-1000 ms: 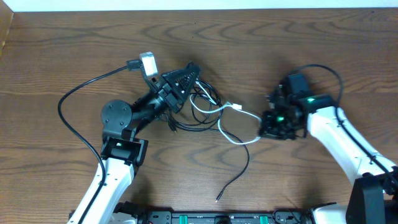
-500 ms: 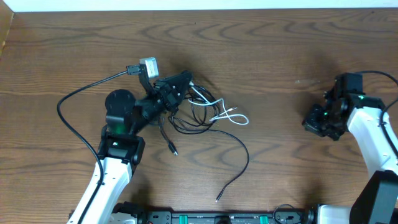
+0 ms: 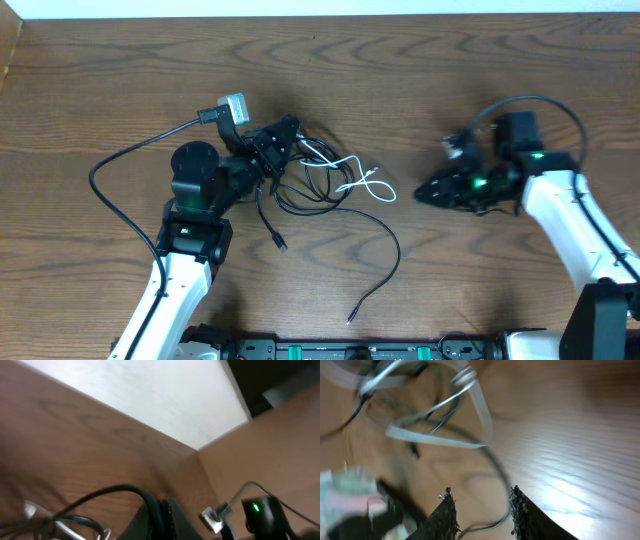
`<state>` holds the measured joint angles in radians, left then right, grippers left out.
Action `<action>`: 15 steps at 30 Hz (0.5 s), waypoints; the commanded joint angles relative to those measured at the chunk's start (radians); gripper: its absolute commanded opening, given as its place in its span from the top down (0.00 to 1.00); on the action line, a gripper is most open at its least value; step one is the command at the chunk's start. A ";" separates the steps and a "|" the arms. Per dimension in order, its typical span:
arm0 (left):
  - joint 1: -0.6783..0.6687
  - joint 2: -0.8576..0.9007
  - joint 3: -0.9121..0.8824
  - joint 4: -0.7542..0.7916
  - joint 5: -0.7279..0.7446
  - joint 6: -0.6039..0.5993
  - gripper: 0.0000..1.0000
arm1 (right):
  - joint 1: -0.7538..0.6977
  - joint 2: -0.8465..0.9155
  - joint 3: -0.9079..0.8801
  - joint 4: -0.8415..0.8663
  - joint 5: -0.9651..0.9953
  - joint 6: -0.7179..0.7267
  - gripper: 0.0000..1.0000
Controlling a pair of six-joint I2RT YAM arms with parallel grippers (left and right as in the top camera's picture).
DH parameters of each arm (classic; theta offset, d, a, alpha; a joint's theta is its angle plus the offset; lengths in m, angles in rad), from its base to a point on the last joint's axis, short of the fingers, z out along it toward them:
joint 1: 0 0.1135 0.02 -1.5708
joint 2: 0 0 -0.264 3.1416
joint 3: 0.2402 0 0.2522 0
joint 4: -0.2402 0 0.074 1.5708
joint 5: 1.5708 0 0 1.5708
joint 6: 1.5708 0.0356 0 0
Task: Untangle cables
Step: 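Move the right gripper back left onto the cable pile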
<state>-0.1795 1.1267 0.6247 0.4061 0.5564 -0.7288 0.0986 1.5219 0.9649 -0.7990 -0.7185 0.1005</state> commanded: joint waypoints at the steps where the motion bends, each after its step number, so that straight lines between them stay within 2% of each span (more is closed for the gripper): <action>1: 0.004 -0.004 0.014 -0.049 -0.127 -0.096 0.92 | 0.106 -0.018 0.002 0.012 -0.070 -0.117 0.64; 6: 0.004 -0.004 0.014 -0.112 -0.208 -0.219 0.92 | 0.243 -0.018 0.002 0.072 -0.035 -0.184 0.53; 10: 0.004 -0.004 0.014 -0.114 -0.209 -0.263 0.92 | 0.359 -0.016 0.002 0.166 0.204 -0.183 0.31; 15: 0.004 -0.004 0.014 -0.124 -0.206 -0.271 0.92 | 0.477 0.019 0.002 0.324 0.459 -0.085 0.19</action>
<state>-0.1795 1.1267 0.6247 0.2882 0.3664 -0.9695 0.5228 1.5234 0.9649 -0.5236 -0.4736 -0.0341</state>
